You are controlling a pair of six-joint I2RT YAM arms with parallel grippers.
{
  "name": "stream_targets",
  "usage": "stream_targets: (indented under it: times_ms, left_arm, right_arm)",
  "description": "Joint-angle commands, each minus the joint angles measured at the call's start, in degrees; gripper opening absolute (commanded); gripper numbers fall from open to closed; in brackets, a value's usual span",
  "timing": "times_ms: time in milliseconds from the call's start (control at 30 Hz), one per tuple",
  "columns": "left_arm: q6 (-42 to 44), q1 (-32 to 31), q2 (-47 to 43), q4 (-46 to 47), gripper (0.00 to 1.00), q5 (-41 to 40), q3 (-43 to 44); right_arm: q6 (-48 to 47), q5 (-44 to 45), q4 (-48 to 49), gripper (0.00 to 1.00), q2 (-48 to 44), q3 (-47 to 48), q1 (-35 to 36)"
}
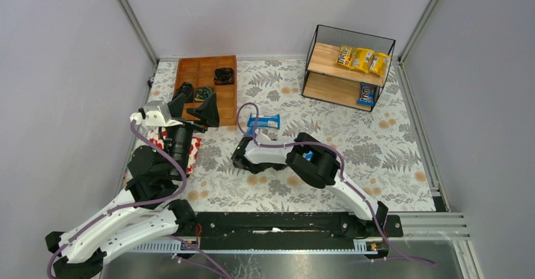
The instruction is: Place and organize the candy bags onto the shelf
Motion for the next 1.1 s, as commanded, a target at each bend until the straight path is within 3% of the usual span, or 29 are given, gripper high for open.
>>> stream_targets:
  times_ms: [0, 167, 367, 667, 1067]
  left_arm:
    - [-1.04, -0.23, -0.28, 0.85, 0.99, 0.66, 0.1]
    - [-2.48, -0.21, -0.28, 0.23, 0.99, 1.35, 0.34]
    - [-3.0, -0.2, -0.36, -0.48, 0.99, 1.78, 0.75]
    - [-3.54, -0.2, -0.28, -0.97, 0.99, 2.22, 1.18]
    - [-4.49, -0.25, -0.8, -1.23, 0.99, 3.14, 0.78]
  right_arm:
    - [1.96, 4.94, -0.82, 0.23, -8.17, -4.1, -0.22]
    - [-14.96, 3.2, 16.35, 0.22, -22.41, -18.91, -0.36]
    - [-29.1, -8.18, 32.18, 0.18, -36.09, -29.28, -2.81]
    - [-41.71, -13.88, 36.93, 0.14, -46.72, -33.95, -5.08]
    - [-73.2, -20.41, 48.38, 0.12, -53.74, -40.78, -15.09]
